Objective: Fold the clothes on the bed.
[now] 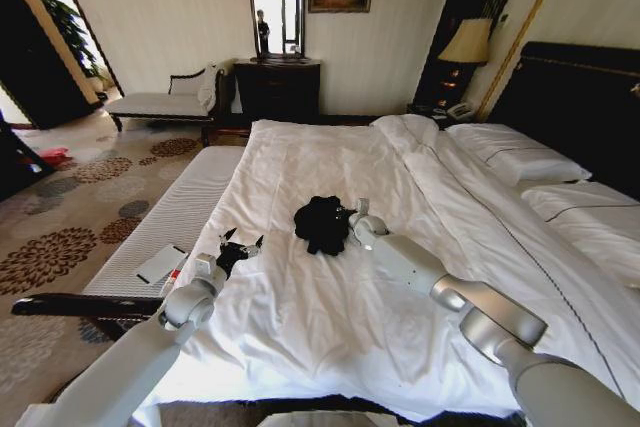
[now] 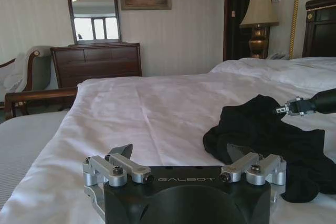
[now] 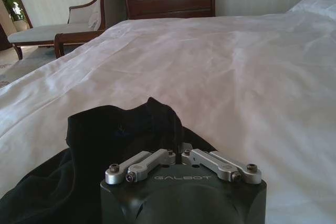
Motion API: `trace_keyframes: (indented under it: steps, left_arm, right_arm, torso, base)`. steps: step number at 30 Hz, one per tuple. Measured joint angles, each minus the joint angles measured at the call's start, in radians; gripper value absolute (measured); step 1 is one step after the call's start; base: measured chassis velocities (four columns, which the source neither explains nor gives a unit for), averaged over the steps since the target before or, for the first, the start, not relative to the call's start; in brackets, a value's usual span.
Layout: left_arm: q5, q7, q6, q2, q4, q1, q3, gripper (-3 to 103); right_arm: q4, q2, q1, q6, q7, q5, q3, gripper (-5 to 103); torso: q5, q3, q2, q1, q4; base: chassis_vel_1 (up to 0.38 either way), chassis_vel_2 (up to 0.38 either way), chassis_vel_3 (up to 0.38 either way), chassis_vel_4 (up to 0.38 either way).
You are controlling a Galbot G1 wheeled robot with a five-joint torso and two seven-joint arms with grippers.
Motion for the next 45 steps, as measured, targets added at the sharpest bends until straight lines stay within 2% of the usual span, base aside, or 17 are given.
trace_keyframes:
  steps: [7,10,11,15,16,19,20,24,31,45]
  left_arm:
    - [-0.026,-0.005,0.020,0.005,0.044,-0.116,0.099,100]
    - [-0.034,-0.006,0.021,-0.017,0.107,-0.240,0.184,100]
    - [-0.034,-0.006,0.021,-0.017,0.107,-0.240,0.184,100]
    - [-0.044,-0.048,0.032,-0.058,0.171,-0.390,0.329,100]
    - [-0.044,-0.048,0.032,-0.058,0.171,-0.390,0.329,100]
    - [-0.051,-0.107,0.055,-0.117,0.220,-0.457,0.429,100]
    - [-0.051,-0.107,0.055,-0.117,0.220,-0.457,0.429,100]
    - [-0.014,-0.156,0.069,-0.192,0.283,-0.480,0.474,100]
    - [0.014,-0.191,0.068,-0.278,0.371,-0.523,0.496,100]
    - [0.032,-0.193,0.050,-0.430,0.578,-0.595,0.519,100]
  right_arm:
    - [0.023,-0.020,0.002,0.002,0.000,-0.005,-0.007,0]
    - [0.037,-0.021,-0.001,0.006,0.002,-0.007,-0.005,0]
    - [0.037,-0.021,-0.001,0.006,0.002,-0.007,-0.005,0]
    - [0.039,-0.012,-0.005,0.010,0.001,-0.017,-0.004,0]
    - [0.039,-0.012,-0.005,0.010,0.001,-0.017,-0.004,0]
    - [0.029,-0.003,-0.005,0.013,-0.004,-0.019,-0.004,0]
    - [0.029,-0.003,-0.005,0.013,-0.004,-0.019,-0.004,0]
    - [0.027,-0.008,-0.004,0.014,-0.008,-0.020,-0.004,0]
    - [0.038,-0.026,-0.014,0.014,-0.008,-0.019,0.000,0]
    - [0.044,-0.026,-0.016,0.014,-0.007,-0.016,0.002,0]
  torso:
    - [0.0001,0.000,0.000,0.000,0.0001]
    - [0.0000,0.000,0.000,0.000,0.0001]
    - [0.0000,0.000,0.000,0.000,0.0001]
    - [0.0002,0.000,0.000,0.000,-0.0002]
    - [0.0002,0.000,0.000,0.000,-0.0002]
    - [0.0002,0.000,0.000,0.000,0.0000]
    - [0.0002,0.000,0.000,0.000,0.0000]
    - [0.0002,0.000,0.000,0.000,0.0003]
    - [0.0003,0.000,0.000,0.000,-0.0001]
    - [0.0002,0.000,0.000,0.000,0.0001]
  base:
    - [0.000,0.000,0.000,0.000]
    - [0.000,0.000,0.000,0.000]
    - [0.000,0.000,0.000,0.000]
    - [0.000,0.000,0.000,0.000]
    - [0.000,0.000,0.000,0.000]
    - [0.000,0.000,0.000,0.000]
    - [0.000,0.000,0.000,0.000]
    - [0.000,0.000,0.000,0.000]
    - [0.000,0.000,0.000,0.000]
    - [0.000,0.000,0.000,0.000]
